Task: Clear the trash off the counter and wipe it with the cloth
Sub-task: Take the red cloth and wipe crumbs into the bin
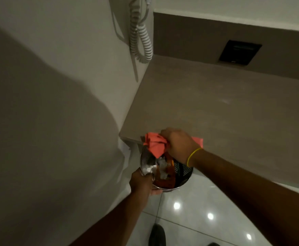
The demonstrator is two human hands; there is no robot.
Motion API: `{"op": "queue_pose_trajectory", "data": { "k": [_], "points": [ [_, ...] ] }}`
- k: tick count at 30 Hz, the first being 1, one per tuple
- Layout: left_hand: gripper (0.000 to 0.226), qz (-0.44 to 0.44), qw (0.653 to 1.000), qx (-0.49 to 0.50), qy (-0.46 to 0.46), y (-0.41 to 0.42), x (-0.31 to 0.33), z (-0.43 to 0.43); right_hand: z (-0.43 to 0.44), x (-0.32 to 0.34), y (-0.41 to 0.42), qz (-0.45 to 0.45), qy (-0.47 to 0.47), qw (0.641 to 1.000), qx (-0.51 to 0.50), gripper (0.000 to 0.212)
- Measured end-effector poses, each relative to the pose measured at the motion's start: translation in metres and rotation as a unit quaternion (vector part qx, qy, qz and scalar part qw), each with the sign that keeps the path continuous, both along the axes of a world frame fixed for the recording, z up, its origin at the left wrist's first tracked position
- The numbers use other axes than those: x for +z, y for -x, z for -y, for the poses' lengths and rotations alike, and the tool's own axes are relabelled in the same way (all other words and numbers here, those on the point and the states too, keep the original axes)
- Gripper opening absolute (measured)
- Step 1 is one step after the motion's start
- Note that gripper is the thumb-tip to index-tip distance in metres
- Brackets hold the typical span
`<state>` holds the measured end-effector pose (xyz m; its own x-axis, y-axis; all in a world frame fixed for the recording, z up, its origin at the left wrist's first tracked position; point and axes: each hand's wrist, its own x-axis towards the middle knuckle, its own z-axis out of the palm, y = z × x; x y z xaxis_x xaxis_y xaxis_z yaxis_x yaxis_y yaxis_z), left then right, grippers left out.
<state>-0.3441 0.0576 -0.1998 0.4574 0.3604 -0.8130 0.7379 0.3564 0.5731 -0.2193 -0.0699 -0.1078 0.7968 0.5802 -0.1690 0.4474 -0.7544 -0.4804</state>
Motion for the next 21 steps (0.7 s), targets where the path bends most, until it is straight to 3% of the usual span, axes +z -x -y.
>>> {"op": "queue_pose_trajectory", "data": {
  "k": [6,8,12,15,18,21],
  "points": [
    [0.019,0.009,1.000,-0.025,0.008,0.006,0.007,0.004,0.004,0.011,0.032,-0.064,0.026,0.997,0.036,0.030],
    [0.014,0.007,0.999,-0.037,-0.005,0.010,0.008,0.006,0.011,0.017,0.041,-0.078,-0.004,0.997,0.023,0.034],
    [0.032,0.019,0.998,-0.067,-0.008,0.022,0.017,0.021,0.040,0.029,0.058,-0.110,-0.088,0.989,-0.047,0.040],
    [0.026,0.020,0.995,-0.098,-0.020,0.028,0.028,0.037,0.079,0.030,0.072,-0.134,-0.161,0.968,-0.139,0.053],
    [0.026,0.009,0.989,-0.143,-0.033,0.029,0.027,0.063,0.127,0.022,0.089,-0.161,-0.218,0.938,-0.214,0.053],
    [0.019,-0.014,0.980,-0.196,-0.034,0.028,0.003,0.098,0.177,0.005,0.110,-0.209,-0.288,0.891,-0.283,0.057]
  ]
}}
